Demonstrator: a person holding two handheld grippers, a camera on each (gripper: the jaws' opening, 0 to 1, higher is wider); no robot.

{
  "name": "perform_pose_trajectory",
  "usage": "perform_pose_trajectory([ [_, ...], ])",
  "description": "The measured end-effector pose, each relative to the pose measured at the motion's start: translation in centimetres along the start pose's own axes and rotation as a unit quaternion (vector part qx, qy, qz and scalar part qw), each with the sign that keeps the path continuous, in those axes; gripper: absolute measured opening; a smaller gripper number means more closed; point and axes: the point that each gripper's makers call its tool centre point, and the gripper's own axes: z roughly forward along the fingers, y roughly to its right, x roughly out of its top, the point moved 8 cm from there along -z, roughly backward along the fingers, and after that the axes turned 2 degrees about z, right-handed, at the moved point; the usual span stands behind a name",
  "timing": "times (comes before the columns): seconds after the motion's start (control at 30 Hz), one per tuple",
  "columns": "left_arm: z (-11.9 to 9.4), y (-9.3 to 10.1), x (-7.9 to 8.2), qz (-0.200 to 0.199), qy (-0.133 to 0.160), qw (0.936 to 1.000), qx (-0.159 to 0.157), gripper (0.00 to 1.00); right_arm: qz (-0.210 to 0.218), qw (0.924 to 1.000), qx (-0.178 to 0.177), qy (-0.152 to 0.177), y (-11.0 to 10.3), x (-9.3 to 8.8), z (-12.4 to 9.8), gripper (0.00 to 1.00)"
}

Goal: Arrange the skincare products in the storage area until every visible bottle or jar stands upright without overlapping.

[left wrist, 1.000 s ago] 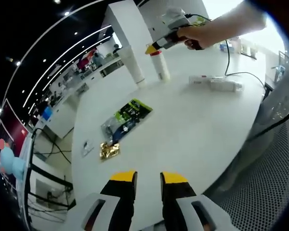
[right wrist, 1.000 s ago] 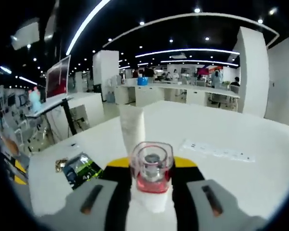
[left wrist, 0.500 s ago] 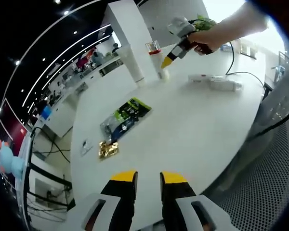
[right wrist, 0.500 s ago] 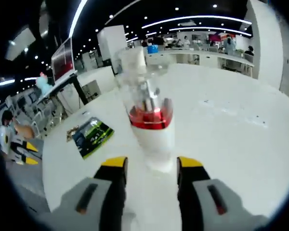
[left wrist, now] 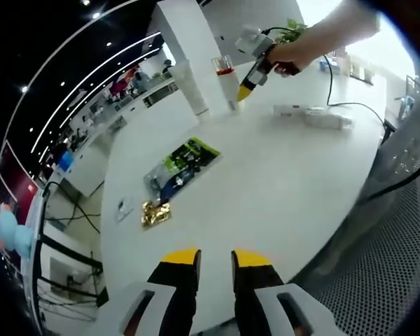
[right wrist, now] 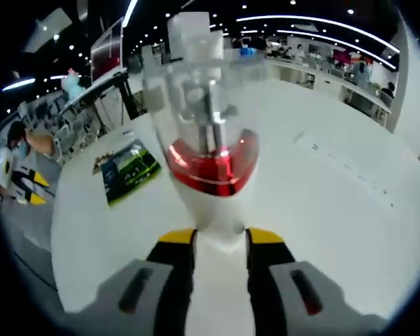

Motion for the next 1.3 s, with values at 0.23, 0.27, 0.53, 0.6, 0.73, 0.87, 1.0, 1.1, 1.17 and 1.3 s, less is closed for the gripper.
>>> perform_pose_trajectory([
  [0.23, 0.0, 0.1, -0.1, 0.001, -0.005, 1.0, -0.003, 0.18, 0.009, 0.9998, -0.015, 0.007, 0.1, 0.2, 0.4, 0.29],
  [0.27, 0.1, 0.1, -0.1, 0.001, -0.005, 1.0, -0.003, 0.18, 0.013, 0.9997, -0.018, 0.008, 0.2, 0.4, 0.5, 0.29],
  [0.53, 0.1, 0.1, -0.1, 0.003, -0.007, 1.0, -0.001, 0.18, 0.034, 0.9988, -0.033, 0.011, 0.5, 1.1, 1.2, 0.29],
  [0.6, 0.1, 0.1, -0.1, 0.003, -0.007, 1.0, -0.001, 0.18, 0.036, 0.9987, -0.035, 0.012, 0.5, 1.3, 1.3, 0.29],
  [0.73, 0.0, 0.0, -0.1, 0.002, -0.009, 1.0, 0.0, 0.18, 0.045, 0.9982, -0.037, 0.015, 0.7, 1.8, 1.7, 0.29],
  [0.87, 0.1, 0.0, -0.1, 0.002, -0.009, 1.0, 0.0, 0.18, 0.065, 0.9968, -0.039, 0.022, 0.9, 2.3, 2.3, 0.29],
  [1.0, 0.1, 0.1, -0.1, 0.003, -0.009, 1.0, -0.001, 0.17, 0.077, 0.9957, -0.046, 0.023, 0.9, 2.7, 2.8, 0.29],
  [1.1, 0.1, 0.1, -0.1, 0.003, -0.009, 1.0, 0.0, 0.17, 0.109, 0.9924, -0.049, 0.032, 0.7, 2.9, 3.1, 0.3],
  [1.17, 0.1, 0.1, -0.2, 0.002, -0.01, 0.9999, 0.0, 0.17, 0.122, 0.9904, -0.054, 0.036, 0.6, 2.9, 3.3, 0.3],
  [1.3, 0.0, 0.0, -0.1, 0.002, -0.008, 1.0, 0.001, 0.17, 0.148, 0.9863, -0.06, 0.042, 0.4, 3.0, 3.6, 0.3],
])
